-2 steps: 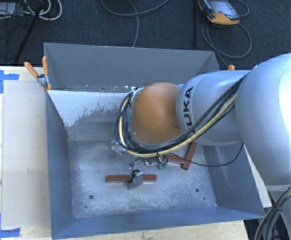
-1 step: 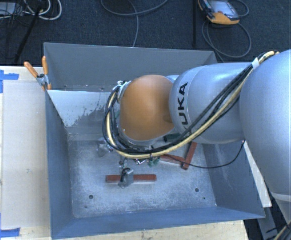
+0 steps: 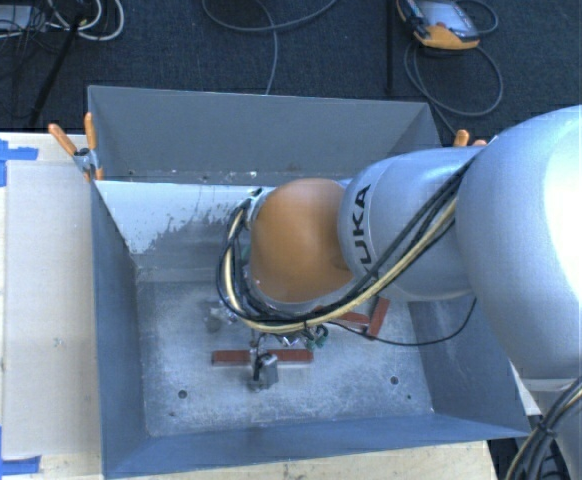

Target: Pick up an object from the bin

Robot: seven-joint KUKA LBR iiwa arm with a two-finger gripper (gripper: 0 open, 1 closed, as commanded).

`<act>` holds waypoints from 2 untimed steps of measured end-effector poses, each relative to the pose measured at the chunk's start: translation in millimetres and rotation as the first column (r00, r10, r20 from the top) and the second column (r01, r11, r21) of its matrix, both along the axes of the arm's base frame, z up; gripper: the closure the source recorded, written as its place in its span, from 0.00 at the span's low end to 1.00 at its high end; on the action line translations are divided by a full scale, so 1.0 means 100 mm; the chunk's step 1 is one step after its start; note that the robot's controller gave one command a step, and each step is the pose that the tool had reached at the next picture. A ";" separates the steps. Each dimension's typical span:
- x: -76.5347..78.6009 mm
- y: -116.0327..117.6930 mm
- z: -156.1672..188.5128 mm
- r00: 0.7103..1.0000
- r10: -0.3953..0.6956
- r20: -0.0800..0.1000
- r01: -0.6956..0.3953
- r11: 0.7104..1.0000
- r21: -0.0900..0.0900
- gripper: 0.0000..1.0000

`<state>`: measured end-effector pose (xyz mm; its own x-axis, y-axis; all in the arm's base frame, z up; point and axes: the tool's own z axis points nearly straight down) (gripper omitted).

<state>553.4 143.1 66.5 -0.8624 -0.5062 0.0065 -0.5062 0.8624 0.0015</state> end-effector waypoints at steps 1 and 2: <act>0.01 0.01 0.03 1.000 -0.003 0.004 0.003 1.000 0.003 1.00; 0.48 0.04 1.50 0.895 0.447 0.014 -0.447 0.895 0.001 1.00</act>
Offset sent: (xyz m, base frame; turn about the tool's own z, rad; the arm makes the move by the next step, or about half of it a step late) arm 0.0000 0.0000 0.0000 0.0000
